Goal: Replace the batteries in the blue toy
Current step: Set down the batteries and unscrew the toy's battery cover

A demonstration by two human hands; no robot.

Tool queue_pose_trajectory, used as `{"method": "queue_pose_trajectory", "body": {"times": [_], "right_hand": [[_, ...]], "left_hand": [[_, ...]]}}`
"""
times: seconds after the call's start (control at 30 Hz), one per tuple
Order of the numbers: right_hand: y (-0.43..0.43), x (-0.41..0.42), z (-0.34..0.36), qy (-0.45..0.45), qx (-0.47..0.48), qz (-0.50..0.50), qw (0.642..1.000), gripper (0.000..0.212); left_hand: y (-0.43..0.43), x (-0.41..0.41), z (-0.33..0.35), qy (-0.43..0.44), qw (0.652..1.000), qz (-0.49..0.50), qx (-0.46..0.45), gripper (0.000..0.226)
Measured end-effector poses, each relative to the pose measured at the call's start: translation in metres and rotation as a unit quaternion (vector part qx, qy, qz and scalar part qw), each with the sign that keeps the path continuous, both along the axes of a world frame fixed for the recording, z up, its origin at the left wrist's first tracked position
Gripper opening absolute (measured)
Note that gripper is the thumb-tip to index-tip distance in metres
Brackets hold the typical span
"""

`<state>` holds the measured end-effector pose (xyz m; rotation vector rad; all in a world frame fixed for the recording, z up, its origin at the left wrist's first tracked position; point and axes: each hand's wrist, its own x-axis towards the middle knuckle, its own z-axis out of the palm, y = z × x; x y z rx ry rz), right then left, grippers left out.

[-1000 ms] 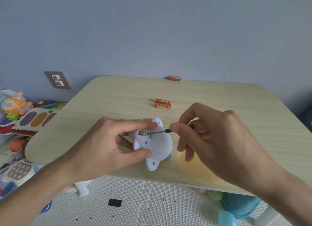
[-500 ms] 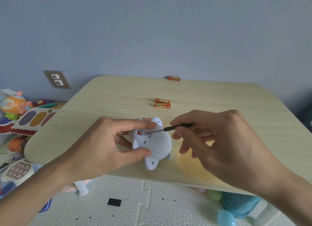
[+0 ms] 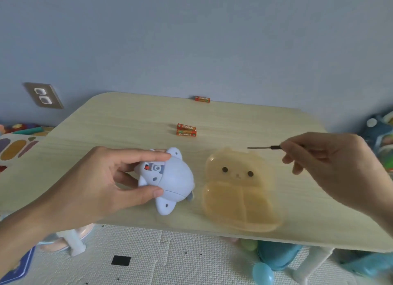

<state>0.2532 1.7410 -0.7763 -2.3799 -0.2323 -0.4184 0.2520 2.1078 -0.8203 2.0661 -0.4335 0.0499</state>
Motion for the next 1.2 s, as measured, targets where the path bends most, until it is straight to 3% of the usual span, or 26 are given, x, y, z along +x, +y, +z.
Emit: {"method": "queue_pose_trajectory", "body": {"times": [0.17, 0.57, 0.77, 0.93, 1.0, 1.1, 1.2], "right_hand": [[-0.055, -0.005, -0.043, 0.055, -0.084, -0.115, 0.988, 0.013], [-0.074, -0.003, -0.071, 0.045, -0.126, -0.099, 0.986, 0.004], [-0.074, -0.004, -0.067, 0.059, -0.124, -0.091, 0.986, 0.007], [-0.073, -0.009, -0.056, 0.071, -0.122, -0.086, 0.986, 0.010], [-0.065, -0.011, -0.043, 0.025, -0.119, -0.083, 0.989, 0.015], [-0.025, -0.010, -0.012, -0.075, -0.126, -0.019, 0.989, 0.016], [0.032, -0.008, 0.005, -0.117, -0.144, 0.141, 0.972, 0.024]], "left_hand": [[0.005, 0.007, -0.011, -0.036, 0.999, 0.004, 0.003, 0.059], [0.027, 0.036, -0.052, 0.006, 0.997, 0.037, 0.068, 0.070], [0.008, 0.026, -0.032, 0.006, 0.999, -0.004, -0.031, 0.065], [0.000, 0.020, -0.020, -0.005, 0.999, -0.005, -0.048, 0.057], [-0.004, 0.018, -0.016, 0.003, 0.999, -0.015, -0.048, 0.059], [-0.008, 0.012, -0.007, 0.026, 0.998, -0.021, -0.056, 0.059], [-0.006, 0.010, -0.004, 0.033, 0.998, -0.017, -0.049, 0.057]]}}
